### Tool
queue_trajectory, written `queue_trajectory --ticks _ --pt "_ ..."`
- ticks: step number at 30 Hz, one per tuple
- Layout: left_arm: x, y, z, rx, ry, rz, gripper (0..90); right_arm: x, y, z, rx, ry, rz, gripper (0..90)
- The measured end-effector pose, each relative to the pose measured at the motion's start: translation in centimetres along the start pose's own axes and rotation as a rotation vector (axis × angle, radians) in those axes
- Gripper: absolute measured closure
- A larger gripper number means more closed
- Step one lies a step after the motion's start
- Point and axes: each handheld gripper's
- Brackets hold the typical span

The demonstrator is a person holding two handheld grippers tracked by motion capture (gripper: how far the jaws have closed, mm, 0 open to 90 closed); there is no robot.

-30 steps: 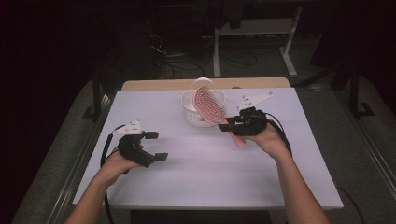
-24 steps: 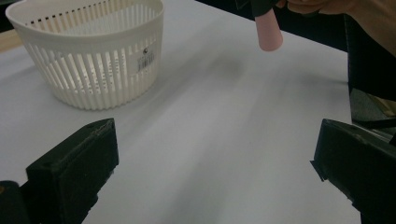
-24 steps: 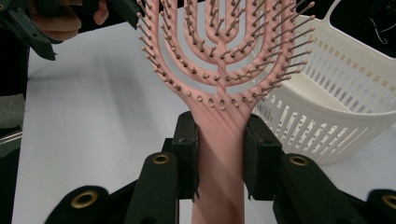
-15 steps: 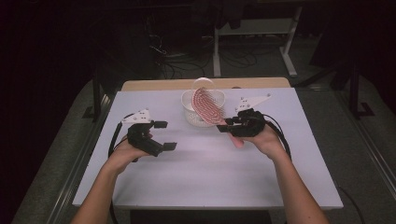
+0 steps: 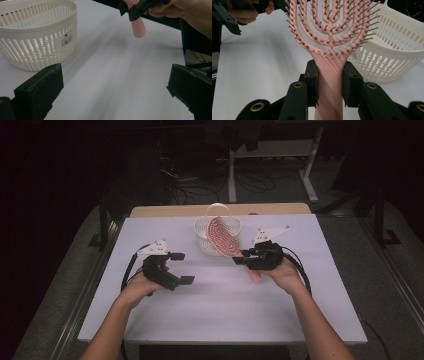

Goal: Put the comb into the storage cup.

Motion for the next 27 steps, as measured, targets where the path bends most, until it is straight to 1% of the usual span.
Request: queue_trajectory --ticks 5,7,10,15,23,27 --pt "0.2 -0.3 -0.3 0.000 -0.015 0.000 0.0 -0.2 0.2 0.2 -0.002 0.001 0.003 68.2" --pt "0.2 -0.5 -0.4 0.006 -0.026 0.003 0.0 -0.3 0.2 0.2 -0.004 -0.004 0.002 68.2" --pt "0.3 -0.6 -0.6 0.004 -0.027 -0.003 0.0 -0.4 0.4 0.3 -0.011 -0.007 -0.003 68.2" --pt "0.2 -0.7 -0.7 0.012 -0.032 0.000 0.0 -0.7 0.6 0.4 -0.012 -0.006 -0.002 68.2" --pt "0.4 -1.1 -0.9 0.013 -0.051 0.006 0.0 -1.7 1.3 0.5 0.002 0.003 -0.010 68.2" --pt "0.5 -1.1 -1.0 0.014 -0.056 0.002 0.0 -2.1 1.8 0.4 0.009 0.001 -0.014 68.2"
Point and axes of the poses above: each handheld gripper's, and its own axes: x roughly backward along the jaws, z roughly out of its underside, y roughly to its left, and after that the axes turned 1 degree about x, right-handed
